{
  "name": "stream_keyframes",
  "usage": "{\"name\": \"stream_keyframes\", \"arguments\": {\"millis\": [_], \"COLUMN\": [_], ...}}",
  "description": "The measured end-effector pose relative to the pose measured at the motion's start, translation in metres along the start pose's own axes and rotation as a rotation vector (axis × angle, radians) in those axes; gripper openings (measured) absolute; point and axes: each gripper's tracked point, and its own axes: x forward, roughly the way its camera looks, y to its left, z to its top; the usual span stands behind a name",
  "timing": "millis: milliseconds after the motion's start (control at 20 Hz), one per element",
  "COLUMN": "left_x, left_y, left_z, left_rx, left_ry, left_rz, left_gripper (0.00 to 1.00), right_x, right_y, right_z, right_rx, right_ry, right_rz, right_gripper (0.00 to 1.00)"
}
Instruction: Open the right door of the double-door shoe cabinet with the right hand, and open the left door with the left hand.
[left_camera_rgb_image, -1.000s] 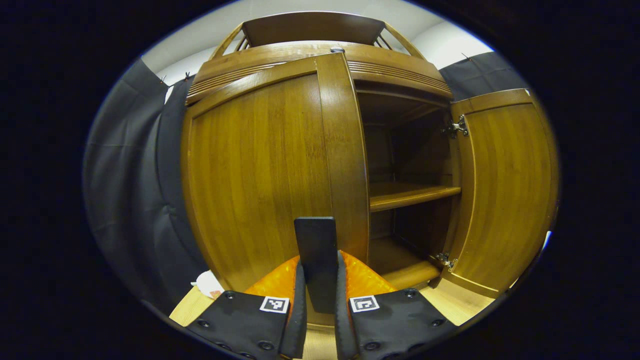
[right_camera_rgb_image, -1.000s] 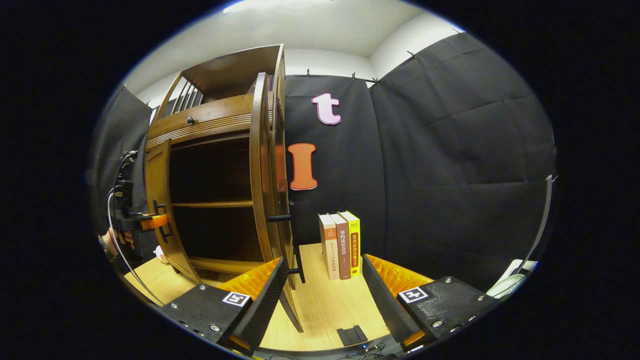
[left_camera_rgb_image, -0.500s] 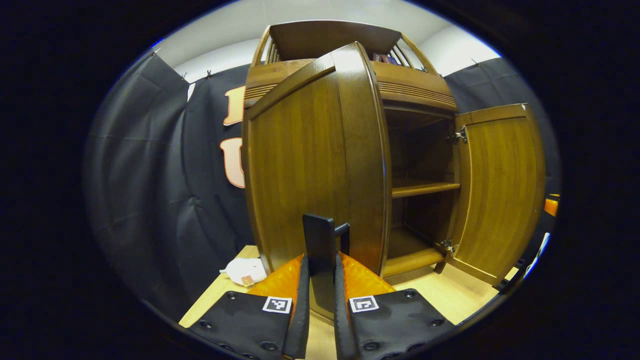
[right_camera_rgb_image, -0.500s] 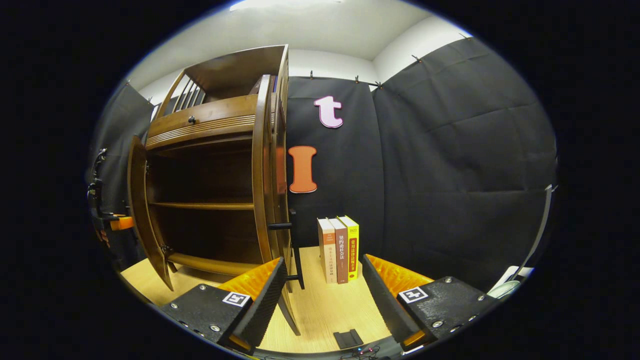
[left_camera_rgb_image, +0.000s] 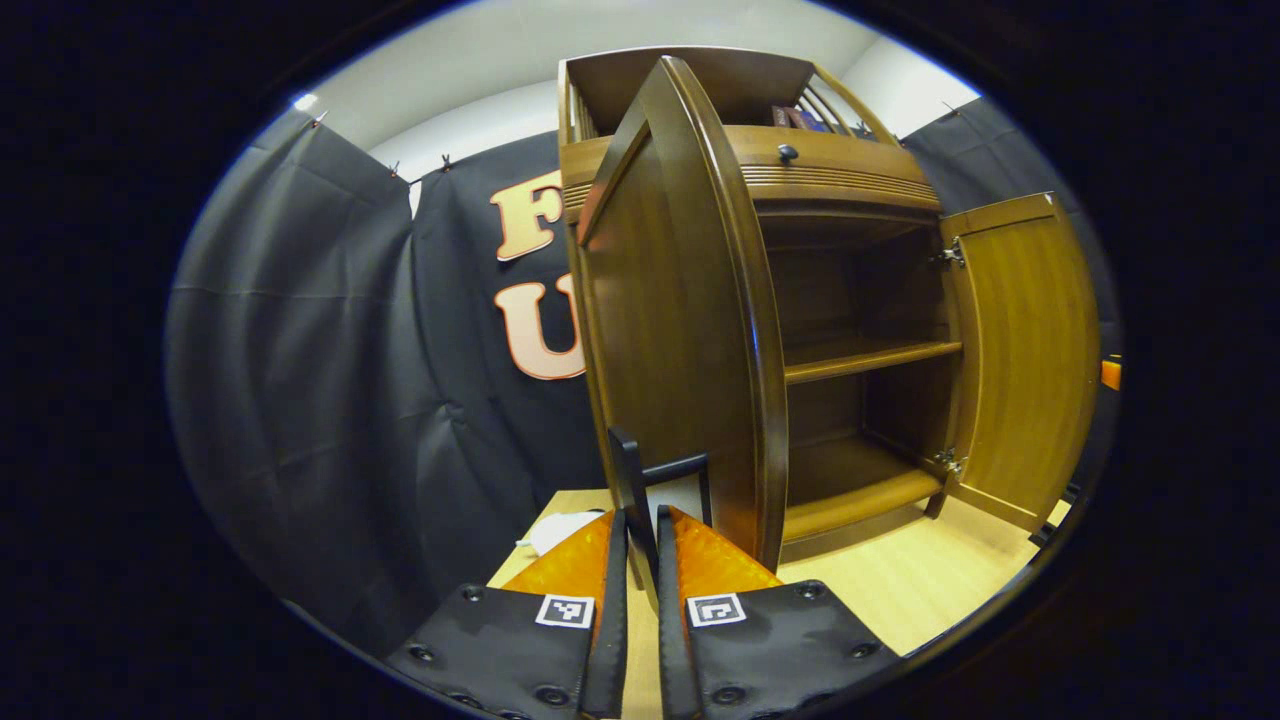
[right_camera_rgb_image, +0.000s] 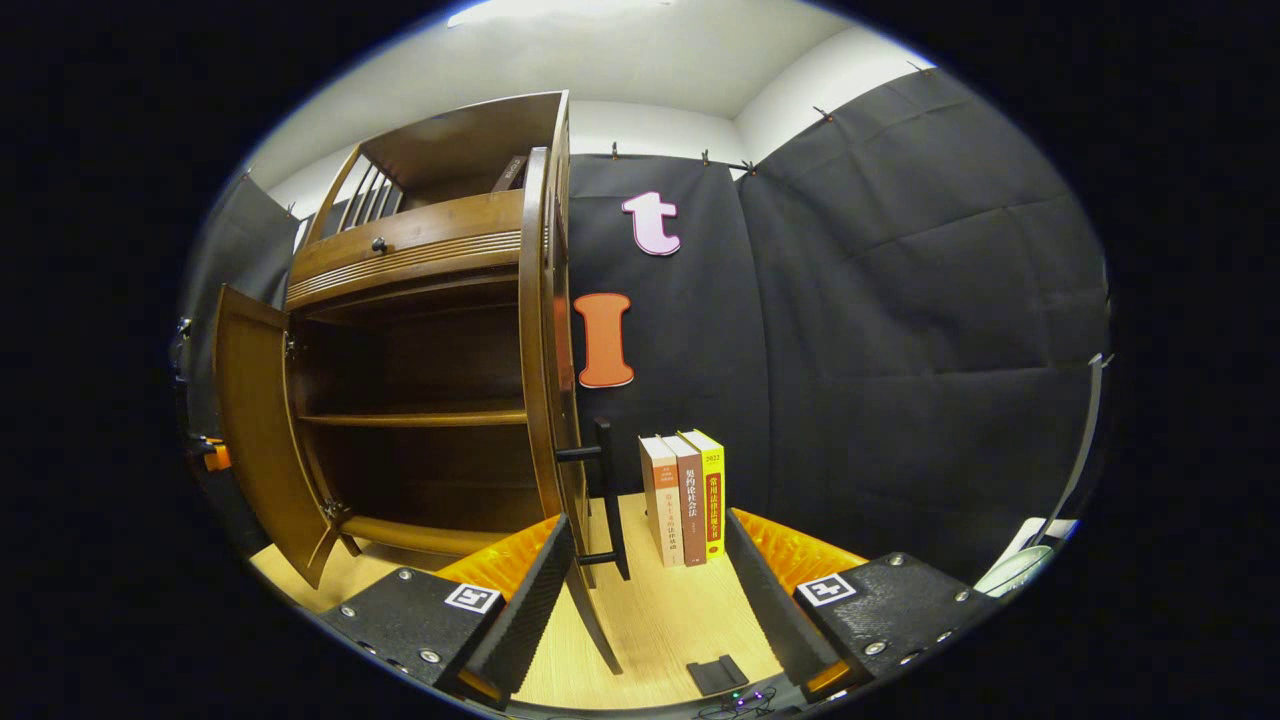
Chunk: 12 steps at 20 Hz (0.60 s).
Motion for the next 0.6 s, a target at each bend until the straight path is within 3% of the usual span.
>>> {"name": "stream_keyframes", "arguments": {"millis": [150, 200, 250, 300, 350, 400, 450, 600], "left_x": [-0.001, -0.002, -0.002, -0.002, -0.002, -0.001, 0.001, 0.005], "left_y": [0.014, 0.018, 0.023, 0.032, 0.038, 0.045, 0.052, 0.068], "left_z": [0.002, -0.001, -0.002, -0.002, -0.002, -0.002, -0.003, -0.006], "left_rx": [-0.118, -0.141, -0.136, -0.122, -0.122, -0.126, -0.129, -0.131], "left_ry": [-0.017, -0.015, -0.02, -0.029, -0.036, -0.044, -0.05, -0.053], "left_rz": [-0.034, -0.046, -0.058, -0.075, -0.1, -0.124, -0.141, -0.2], "left_gripper": [0.18, 0.06, 0.13, 0.05, 0.19, 0.02, 0.11, 0.11], "right_x": [0.004, 0.005, 0.004, 0.004, 0.004, 0.004, 0.004, 0.004], "right_y": [0.001, 0.001, 0.0, 0.001, 0.002, 0.003, 0.003, 0.007], "right_z": [-0.005, -0.005, -0.005, -0.004, -0.003, -0.003, -0.003, -0.002], "right_rx": [-0.005, -0.009, -0.015, -0.017, -0.015, -0.015, -0.017, -0.023], "right_ry": [0.003, 0.005, 0.006, 0.005, 0.005, 0.006, 0.008, 0.01], "right_rz": [-0.013, -0.018, -0.021, -0.023, -0.022, -0.023, -0.028, -0.034], "right_gripper": [0.92, 0.92, 0.92, 0.92, 0.92, 0.92, 0.92, 0.92]}}
